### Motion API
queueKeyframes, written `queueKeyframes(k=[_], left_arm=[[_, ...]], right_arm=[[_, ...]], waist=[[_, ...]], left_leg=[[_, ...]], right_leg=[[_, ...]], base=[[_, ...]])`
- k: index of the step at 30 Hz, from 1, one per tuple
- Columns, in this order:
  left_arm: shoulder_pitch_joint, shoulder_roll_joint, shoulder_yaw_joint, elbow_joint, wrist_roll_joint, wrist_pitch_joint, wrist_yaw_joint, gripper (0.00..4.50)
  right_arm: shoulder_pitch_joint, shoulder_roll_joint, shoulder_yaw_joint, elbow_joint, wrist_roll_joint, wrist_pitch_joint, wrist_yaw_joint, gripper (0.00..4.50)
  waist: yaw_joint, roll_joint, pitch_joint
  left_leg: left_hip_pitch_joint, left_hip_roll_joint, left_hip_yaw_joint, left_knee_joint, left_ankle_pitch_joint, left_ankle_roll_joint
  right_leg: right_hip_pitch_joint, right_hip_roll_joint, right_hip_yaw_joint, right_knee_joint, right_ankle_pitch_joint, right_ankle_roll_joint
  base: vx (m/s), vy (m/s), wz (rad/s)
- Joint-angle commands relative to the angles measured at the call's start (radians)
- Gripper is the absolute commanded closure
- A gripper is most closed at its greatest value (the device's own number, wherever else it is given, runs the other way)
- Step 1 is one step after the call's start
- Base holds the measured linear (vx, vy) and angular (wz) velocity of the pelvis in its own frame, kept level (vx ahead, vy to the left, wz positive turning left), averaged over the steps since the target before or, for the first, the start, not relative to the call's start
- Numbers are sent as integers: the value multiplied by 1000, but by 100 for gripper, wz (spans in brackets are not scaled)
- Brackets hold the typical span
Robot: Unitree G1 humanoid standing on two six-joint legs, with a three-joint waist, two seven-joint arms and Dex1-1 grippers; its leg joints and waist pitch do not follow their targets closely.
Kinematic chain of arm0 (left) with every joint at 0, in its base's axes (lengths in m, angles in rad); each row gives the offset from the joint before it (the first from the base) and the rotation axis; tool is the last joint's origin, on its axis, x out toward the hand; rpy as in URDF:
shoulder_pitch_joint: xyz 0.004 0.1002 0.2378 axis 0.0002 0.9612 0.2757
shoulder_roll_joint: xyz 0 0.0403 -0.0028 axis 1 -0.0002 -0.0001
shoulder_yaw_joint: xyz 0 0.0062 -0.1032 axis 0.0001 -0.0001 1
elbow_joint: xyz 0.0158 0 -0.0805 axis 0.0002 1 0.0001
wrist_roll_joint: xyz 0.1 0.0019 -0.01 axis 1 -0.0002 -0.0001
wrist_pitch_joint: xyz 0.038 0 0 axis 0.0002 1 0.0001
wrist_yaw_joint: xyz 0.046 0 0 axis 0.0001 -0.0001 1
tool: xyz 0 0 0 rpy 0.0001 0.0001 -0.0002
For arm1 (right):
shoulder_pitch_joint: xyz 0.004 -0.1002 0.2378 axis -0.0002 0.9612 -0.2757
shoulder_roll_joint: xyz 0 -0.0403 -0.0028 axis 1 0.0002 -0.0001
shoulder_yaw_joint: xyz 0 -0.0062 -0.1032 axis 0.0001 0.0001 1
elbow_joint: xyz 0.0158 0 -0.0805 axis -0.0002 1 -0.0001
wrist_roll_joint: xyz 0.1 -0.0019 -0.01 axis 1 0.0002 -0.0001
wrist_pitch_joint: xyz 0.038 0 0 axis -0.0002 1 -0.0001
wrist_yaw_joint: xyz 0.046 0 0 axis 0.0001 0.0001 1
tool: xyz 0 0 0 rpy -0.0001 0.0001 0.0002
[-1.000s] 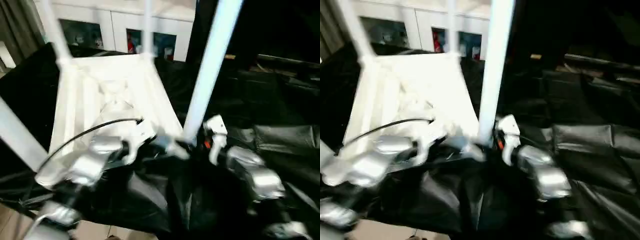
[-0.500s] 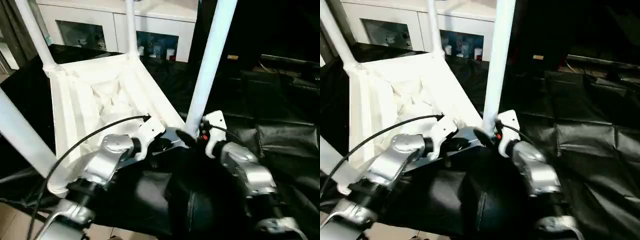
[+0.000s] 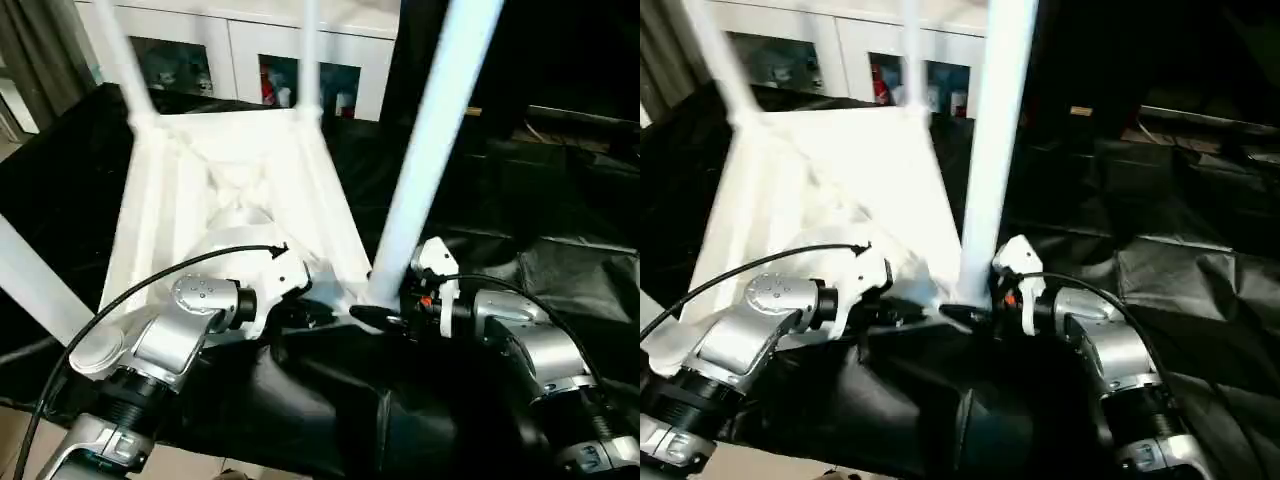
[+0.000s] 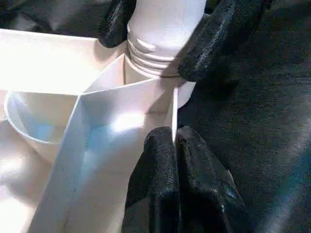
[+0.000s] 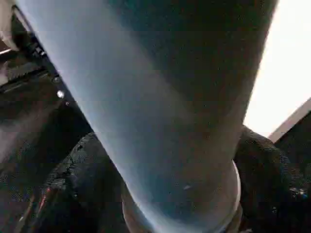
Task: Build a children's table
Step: Rotate leg to tighten
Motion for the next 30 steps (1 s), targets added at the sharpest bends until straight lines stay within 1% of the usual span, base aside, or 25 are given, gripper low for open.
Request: queueKeyframes(k=[1, 2, 4, 5, 6, 7, 12, 13, 15, 16, 17, 18, 19, 20, 21, 22, 23, 24, 25, 27, 29, 30], left_arm=[[8, -11, -23, -24, -44, 8, -26, 450], [9, -9, -22, -25, -44, 9, -29, 450], [10, -8, -19, -28, -43, 11, -30, 450], [11, -8, -18, -29, -43, 12, -31, 450], [10, -6, -16, -30, -43, 13, -33, 450], [10, -5, -17, -30, -43, 13, -34, 450], [9, -4, -17, -27, -40, 10, -28, 450], [8, -8, -16, -22, -34, 5, -14, 450], [-8, -35, -3, 15, 0, 1, 69, 450], [-11, -39, -1, 22, 5, 2, 83, 450], [-24, -60, 9, 49, 24, 7, 140, 450], [-29, -69, 13, 59, 30, 7, 163, 450], [-40, -99, 23, 79, 35, 16, 212, 450], [-45, -114, 26, 87, 35, 24, 232, 450], [-46, -117, 26, 88, 36, 24, 236, 450], [-49, -129, 26, 94, 41, 28, 256, 450], [-59, -181, 27, 117, 52, 45, 329, 450], [-59, -181, 27, 117, 52, 45, 329, 450], [-66, -221, 27, 136, 63, 55, 386, 450], [-66, -246, 22, 140, 65, 56, 401, 450], [-65, -262, 8, 139, 67, 52, 394, 450], [-65, -262, 6, 138, 67, 52, 391, 450]], right_arm=[[1, 8, 48, -6, 16, 6, 47, 132], [2, 8, 47, -6, 17, 9, 52, 132], [4, 5, 51, -8, 18, 12, 62, 159], [4, 5, 52, -8, 18, 12, 64, 167], [7, 4, 57, -11, 18, 12, 69, 171], [8, 5, 58, -11, 18, 11, 70, 175], [12, 10, 55, -14, 19, 16, 68, 181], [16, 14, 54, -14, 17, 16, 60, 181], [15, 48, 35, 23, -14, -2, -37, 181], [14, 55, 31, 32, -20, -4, -58, 181], [6, 85, 13, 76, -54, -25, -158, 181], [3, 97, 7, 93, -66, -31, -196, 181], [-5, 140, -26, 130, -71, -21, -299, 181], [-9, 162, -45, 144, -66, -8, -345, 181], [-9, 167, -49, 146, -64, -6, -353, 182], [-12, 187, -66, 155, -57, 7, -394, 182], [-6, 236, -60, 162, -70, 11, -456, 182], [-6, 236, -60, 162, -70, 11, -456, 182], [-3, 271, -38, 169, -94, 0, -497, 182], [-3, 296, -17, 170, -107, -20, -508, 182], [-1, 318, 8, 166, -109, -47, -486, 182], [0, 319, 10, 164, -106, -49, -479, 147]], waist=[[-1, -7, -50], [-1, -10, -51], [0, -8, -51], [0, -9, -51], [0, -11, -52], [0, -10, -52], [1, -10, -53], [1, -8, -53], [1, -9, -53], [-1, -9, -50], [-3, -9, -46], [-3, -6, -46], [-8, -8, -44], [-12, -7, -45], [-14, -7, -45], [-17, -8, -44], [-19, -4, -45], [-19, -5, -44], [-17, 2, -48], [-17, -1, -49], [-16, -3, -52], [-13, -1, -54]], left_leg=[[10, 18, -3, -57, -214, 54], [10, 18, -3, -56, -206, 54], [10, 18, -3, -56, -194, 57], [9, 17, -2, -55, -187, 59], [10, 17, -2, -54, -184, 61], [9, 17, -2, -54, -180, 65], [10, 17, -2, -53, -180, 64], [10, 17, -2, -53, -177, 64], [10, 17, -1, -53, -176, 63], [9, 17, -2, -55, -190, 55], [10, 17, -2, -59, -222, 38], [13, 17, -3, -61, -245, 26], [10, 15, -8, -65, -280, 3], [15, 16, -9, -66, -306, -9], [16, 16, -10, -66, -317, -13], [14, 14, -12, -68, -330, -17], [15, 16, -12, -68, -337, -20], [15, 16, -12, -69, -338, -21], [16, 14, -13, -68, -336, -20], [14, 13, -11, -67, -329, -14], [8, 11, -10, -65, -310, 2], [9, 12, -10, -64, -297, 10]], right_leg=[[38, -28, 22, -72, -154, -230], [39, -27, 22, -71, -143, -231], [39, -27, 22, -69, -128, -234], [41, -27, 22, -68, -115, -236], [41, -27, 22, -68, -113, -237], [41, -27, 22, -67, -109, -239], [41, -27, 22, -67, -111, -241], [41, -27, 21, -66, -109, -241], [41, -27, 22, -66, -104, -242], [39, -27, 22, -70, -126, -239], [35, -28, 22, -76, -189, -226], [34, -30, 22, -80, -231, -219], [36, -32, 20, -85, -308, -193], [29, -31, 22, -90, -350, -175], [27, -32, 22, -92, -363, -170], [27, -30, 22, -93, -383, -159], [25, -30, 23, -95, -379, -154], [24, -30, 22, -96, -377, -152], [26, -30, 22, -95, -374, -148], [26, -29, 23, -96, -350, -147], [29, -29, 23, -95, -338, -142], [31, -30, 23, -94, -317, -144]], base=[[0, 0, 0], [0, 0, 0], [0, 0, 0], [0, 0, 0], [0, 0, 0], [0, 0, 0], [0, 0, 0], [0, 0, 0], [0, 0, 0], [0, 0, 0], [0, 0, 0], [0, 0, 0], [0, 0, 0], [0, 0, 0], [0, 0, 0], [0, 0, 0], [0, 0, 0], [0, 0, 0], [0, 0, 0], [0, 0, 0], [0, 0, 0], [0, 0, 0]])
